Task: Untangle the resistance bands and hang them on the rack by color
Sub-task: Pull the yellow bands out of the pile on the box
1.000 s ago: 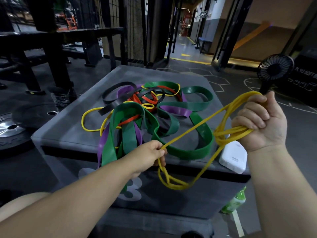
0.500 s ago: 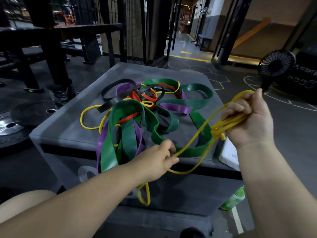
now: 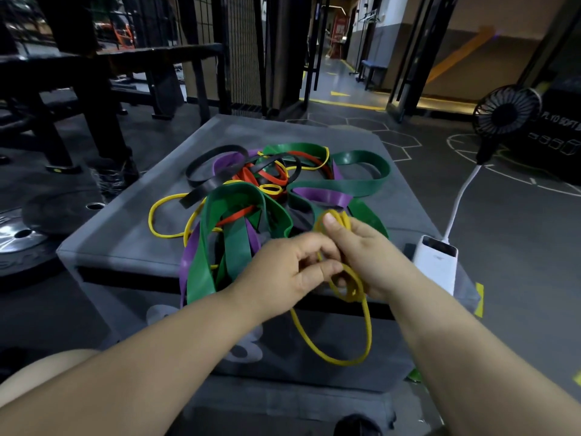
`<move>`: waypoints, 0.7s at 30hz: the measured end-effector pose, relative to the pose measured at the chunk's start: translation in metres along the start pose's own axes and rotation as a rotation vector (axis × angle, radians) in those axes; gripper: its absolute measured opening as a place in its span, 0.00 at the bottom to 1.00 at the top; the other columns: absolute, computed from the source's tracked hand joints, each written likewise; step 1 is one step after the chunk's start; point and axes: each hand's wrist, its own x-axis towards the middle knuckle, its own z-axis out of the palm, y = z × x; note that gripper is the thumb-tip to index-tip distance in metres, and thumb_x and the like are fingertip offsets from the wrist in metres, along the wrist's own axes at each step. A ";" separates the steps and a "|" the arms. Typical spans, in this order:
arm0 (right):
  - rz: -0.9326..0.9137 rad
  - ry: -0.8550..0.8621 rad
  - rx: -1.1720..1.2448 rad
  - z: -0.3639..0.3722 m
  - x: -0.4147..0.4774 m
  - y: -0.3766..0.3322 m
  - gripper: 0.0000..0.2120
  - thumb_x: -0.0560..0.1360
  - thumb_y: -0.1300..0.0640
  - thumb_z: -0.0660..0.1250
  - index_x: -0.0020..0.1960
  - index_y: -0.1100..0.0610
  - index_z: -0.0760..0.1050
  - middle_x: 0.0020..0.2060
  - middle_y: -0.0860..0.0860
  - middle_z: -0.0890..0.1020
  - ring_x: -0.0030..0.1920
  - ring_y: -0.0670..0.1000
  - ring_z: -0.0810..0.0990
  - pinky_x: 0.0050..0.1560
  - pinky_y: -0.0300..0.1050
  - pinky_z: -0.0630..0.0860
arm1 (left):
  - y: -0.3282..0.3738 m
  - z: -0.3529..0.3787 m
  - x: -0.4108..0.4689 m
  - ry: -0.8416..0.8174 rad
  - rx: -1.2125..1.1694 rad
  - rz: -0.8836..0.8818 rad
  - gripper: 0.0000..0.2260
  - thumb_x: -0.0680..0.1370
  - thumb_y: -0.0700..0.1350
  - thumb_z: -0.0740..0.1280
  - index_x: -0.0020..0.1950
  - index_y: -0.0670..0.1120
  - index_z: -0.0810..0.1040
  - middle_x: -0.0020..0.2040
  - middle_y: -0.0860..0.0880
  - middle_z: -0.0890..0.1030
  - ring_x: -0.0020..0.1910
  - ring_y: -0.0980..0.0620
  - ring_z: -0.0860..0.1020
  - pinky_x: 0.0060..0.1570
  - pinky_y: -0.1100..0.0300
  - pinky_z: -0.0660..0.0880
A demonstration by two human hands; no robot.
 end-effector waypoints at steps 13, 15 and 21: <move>0.276 -0.424 0.230 -0.014 -0.001 0.000 0.26 0.55 0.32 0.78 0.34 0.52 0.73 0.22 0.46 0.63 0.18 0.42 0.59 0.19 0.30 0.58 | -0.005 -0.024 0.009 0.059 0.101 -0.114 0.18 0.64 0.59 0.76 0.38 0.52 0.69 0.28 0.55 0.73 0.27 0.60 0.68 0.29 0.66 0.65; 0.268 -0.396 0.313 -0.021 0.000 -0.001 0.26 0.55 0.35 0.80 0.35 0.53 0.74 0.20 0.45 0.63 0.17 0.41 0.59 0.19 0.30 0.58 | -0.010 -0.033 0.011 0.019 0.108 -0.124 0.16 0.66 0.58 0.75 0.39 0.53 0.71 0.29 0.56 0.74 0.28 0.60 0.70 0.32 0.64 0.68; 0.300 -0.463 0.327 -0.025 -0.001 0.004 0.28 0.56 0.35 0.80 0.38 0.55 0.73 0.20 0.47 0.63 0.18 0.45 0.64 0.20 0.33 0.64 | -0.015 -0.035 0.014 0.069 -0.054 -0.107 0.05 0.73 0.47 0.72 0.41 0.53 0.77 0.38 0.53 0.79 0.38 0.53 0.78 0.43 0.60 0.75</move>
